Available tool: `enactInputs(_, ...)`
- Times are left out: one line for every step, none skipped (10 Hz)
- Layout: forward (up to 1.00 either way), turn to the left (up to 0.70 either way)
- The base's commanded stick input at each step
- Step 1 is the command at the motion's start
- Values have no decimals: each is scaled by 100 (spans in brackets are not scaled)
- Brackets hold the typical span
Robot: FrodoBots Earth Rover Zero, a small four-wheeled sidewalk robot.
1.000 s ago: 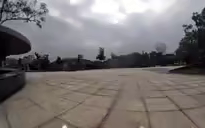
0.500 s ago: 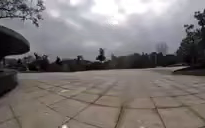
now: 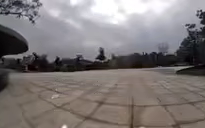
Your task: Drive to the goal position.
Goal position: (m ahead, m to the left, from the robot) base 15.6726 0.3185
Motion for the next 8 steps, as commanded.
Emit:
enactInputs(100,0)
enactInputs(100,0)
enactInputs(100,0)
enactInputs(100,0)
enactInputs(100,0)
enactInputs(100,0)
enactInputs(100,0)
enactInputs(100,0)
